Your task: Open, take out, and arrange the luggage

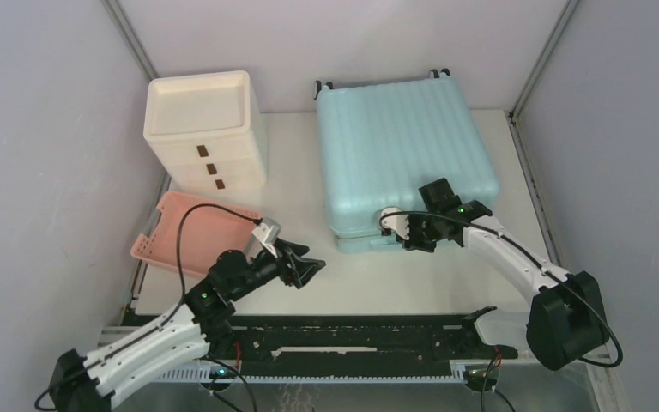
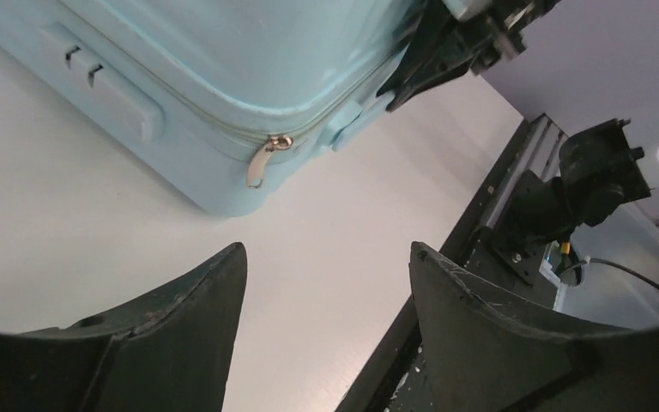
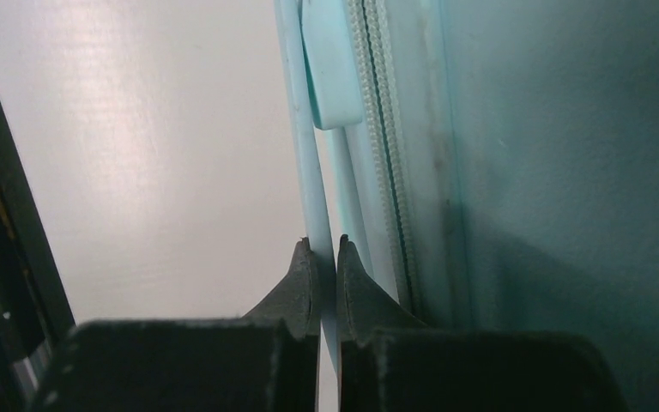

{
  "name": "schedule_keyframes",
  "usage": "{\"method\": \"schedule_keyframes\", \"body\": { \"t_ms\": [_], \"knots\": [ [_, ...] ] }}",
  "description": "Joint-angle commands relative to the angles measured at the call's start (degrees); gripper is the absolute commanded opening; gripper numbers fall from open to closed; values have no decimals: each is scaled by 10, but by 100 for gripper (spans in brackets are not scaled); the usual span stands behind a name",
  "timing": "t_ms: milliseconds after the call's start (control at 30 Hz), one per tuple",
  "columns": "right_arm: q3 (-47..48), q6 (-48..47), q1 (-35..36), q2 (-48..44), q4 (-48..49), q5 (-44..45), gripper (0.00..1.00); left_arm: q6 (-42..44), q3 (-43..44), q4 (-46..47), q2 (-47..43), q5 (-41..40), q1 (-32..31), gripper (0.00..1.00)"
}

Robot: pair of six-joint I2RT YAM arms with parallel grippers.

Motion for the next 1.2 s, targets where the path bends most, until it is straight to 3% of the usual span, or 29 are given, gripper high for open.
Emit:
{"method": "schedule_keyframes", "body": {
  "t_ms": [0, 200, 433, 600, 1000, 1167],
  "knots": [
    [14, 44, -67, -80, -79, -90, 0, 22, -26, 194, 84, -34, -38, 74],
    [-24, 6, -131, -131, -97, -146, 0, 23, -39, 354, 212, -53, -50, 73],
    [-63, -68, -148, -123, -114, -154, 0, 31, -24, 499, 366, -31, -73, 71],
    [-69, -67, -153, -117, -108, -140, 0, 31, -27, 584, 442, -5, -82, 62],
    [-73, -58, -153, -110, -106, -149, 0, 2, -15, 690, 572, -62, -115, 60],
    [-73, -59, -155, -109, -107, -154, 0, 3, -18, 704, 584, -109, -121, 51]
  ]
}}
